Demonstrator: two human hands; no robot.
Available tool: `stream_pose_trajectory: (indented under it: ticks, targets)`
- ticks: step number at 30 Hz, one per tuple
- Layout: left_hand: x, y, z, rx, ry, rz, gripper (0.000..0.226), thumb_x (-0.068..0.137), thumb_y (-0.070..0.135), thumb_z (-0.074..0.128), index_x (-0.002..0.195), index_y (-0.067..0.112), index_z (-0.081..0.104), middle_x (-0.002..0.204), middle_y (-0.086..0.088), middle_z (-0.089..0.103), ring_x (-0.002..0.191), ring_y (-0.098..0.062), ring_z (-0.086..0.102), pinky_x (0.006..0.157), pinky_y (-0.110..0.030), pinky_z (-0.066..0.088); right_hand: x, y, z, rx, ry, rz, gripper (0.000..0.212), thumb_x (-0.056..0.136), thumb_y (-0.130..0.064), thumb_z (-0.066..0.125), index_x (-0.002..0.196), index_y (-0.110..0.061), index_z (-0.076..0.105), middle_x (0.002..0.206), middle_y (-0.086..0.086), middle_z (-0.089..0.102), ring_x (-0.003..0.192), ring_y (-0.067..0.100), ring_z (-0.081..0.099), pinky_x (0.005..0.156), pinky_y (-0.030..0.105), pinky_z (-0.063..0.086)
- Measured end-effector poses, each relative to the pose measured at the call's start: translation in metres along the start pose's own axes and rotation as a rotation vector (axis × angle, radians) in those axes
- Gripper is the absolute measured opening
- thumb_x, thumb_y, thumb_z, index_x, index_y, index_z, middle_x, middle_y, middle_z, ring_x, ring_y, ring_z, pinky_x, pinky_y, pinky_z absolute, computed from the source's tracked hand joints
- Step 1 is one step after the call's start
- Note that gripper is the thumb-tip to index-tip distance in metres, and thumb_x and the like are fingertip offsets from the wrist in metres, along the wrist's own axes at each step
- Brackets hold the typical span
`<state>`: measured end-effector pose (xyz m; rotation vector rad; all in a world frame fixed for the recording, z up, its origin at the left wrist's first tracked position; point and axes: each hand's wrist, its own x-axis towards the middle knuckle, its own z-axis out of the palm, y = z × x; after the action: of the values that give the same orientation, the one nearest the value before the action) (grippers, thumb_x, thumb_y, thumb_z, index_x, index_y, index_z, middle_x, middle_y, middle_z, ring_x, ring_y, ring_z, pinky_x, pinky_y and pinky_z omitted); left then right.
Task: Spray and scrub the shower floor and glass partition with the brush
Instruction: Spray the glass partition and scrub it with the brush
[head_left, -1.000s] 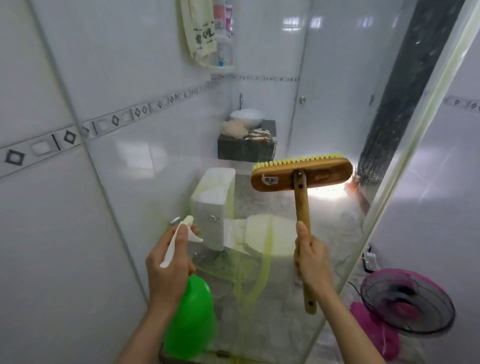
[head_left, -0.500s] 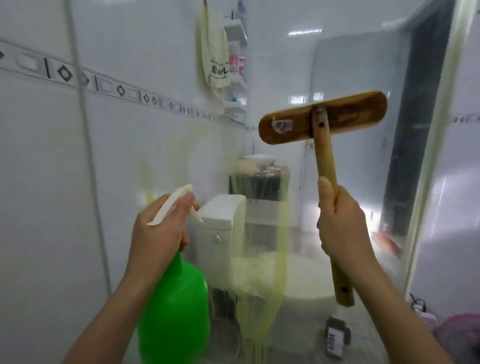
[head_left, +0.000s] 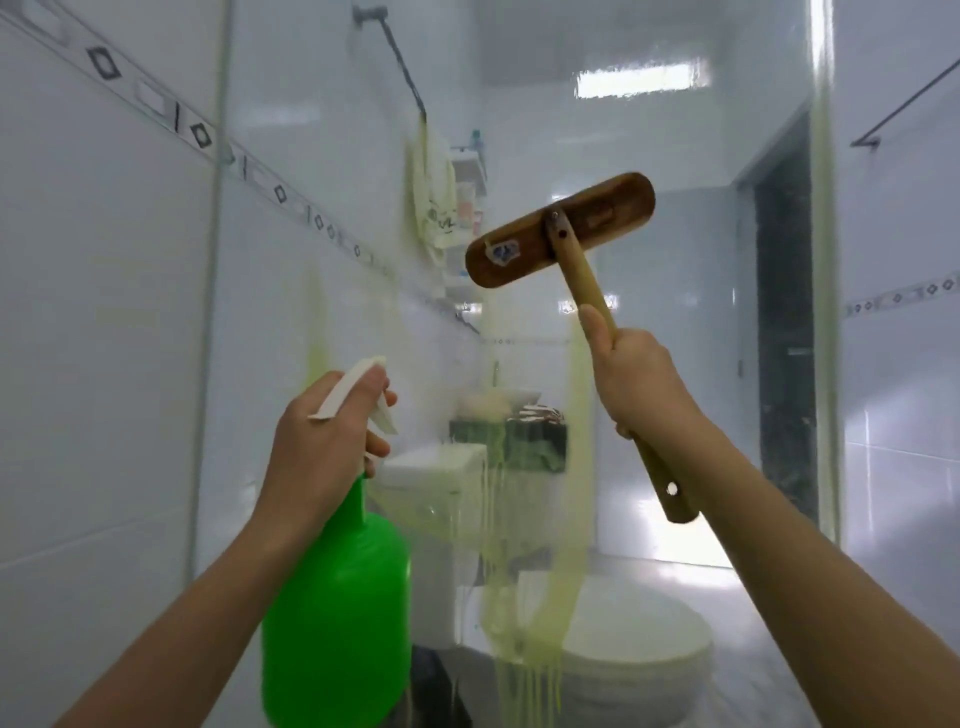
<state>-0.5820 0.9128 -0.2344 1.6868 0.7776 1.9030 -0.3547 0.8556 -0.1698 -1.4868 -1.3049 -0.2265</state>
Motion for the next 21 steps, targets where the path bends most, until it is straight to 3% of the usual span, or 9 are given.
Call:
stream_pose_trajectory:
  ticks: [3,5,9,14,21]
  targets:
    - [0.012,-0.003,-0.006,0.038,-0.004,0.026,0.029,0.099,0.043,0.056,0.088,0.022,0.073,0.092,0.006,0.075,0.084,-0.015,0.068,0.071,-0.030,0.048,0.026,-0.016,0.004,-0.003,0.028,-0.038,0.059,0.094,-0.064,0.024,0.080,-0.013,0.049,0.065,0.003,0.048,0.052,0.016,0.047,0.046,0.029,0.042]
    - [0.019,-0.006,-0.014,0.037,0.026,0.052,0.030,0.099,0.043,0.057,0.084,0.022,0.074,0.091,0.009,0.076,0.093,-0.014,0.067,0.081,-0.028,0.047,-0.004,0.010,0.019,-0.018,0.026,-0.014,0.057,0.093,-0.063,0.025,0.073,-0.014,0.049,0.063,0.002,0.048,0.052,0.015,0.047,0.047,0.028,0.041]
    - [0.034,-0.015,-0.037,-0.018,0.020,0.078,0.027,0.100,0.041,0.057,0.088,0.024,0.074,0.089,0.007,0.078,0.095,-0.017,0.071,0.094,-0.041,0.052,-0.050,0.042,0.051,-0.018,0.009,0.022,0.060,0.088,-0.066,0.025,0.075,-0.015,0.056,0.066,0.004,0.057,0.060,0.018,0.057,0.060,0.034,0.052]
    - [0.056,-0.010,-0.060,-0.013,-0.028,0.046,0.029,0.100,0.035,0.057,0.094,0.013,0.074,0.086,-0.002,0.078,0.087,-0.021,0.074,0.077,-0.029,0.052,0.019,-0.026,0.051,-0.057,0.044,-0.068,0.064,0.092,-0.066,0.024,0.075,-0.011,0.054,0.062,0.004,0.051,0.054,0.017,0.051,0.063,0.038,0.056]
    - [0.068,-0.008,-0.100,0.005,-0.058,0.073,0.029,0.098,0.038,0.057,0.093,0.015,0.075,0.085,-0.002,0.079,0.087,-0.023,0.075,0.098,-0.052,0.051,-0.053,0.009,0.075,-0.057,-0.030,0.012,0.056,0.087,-0.062,0.026,0.069,-0.015,0.051,0.060,0.003,0.050,0.054,0.015,0.050,0.055,0.027,0.045]
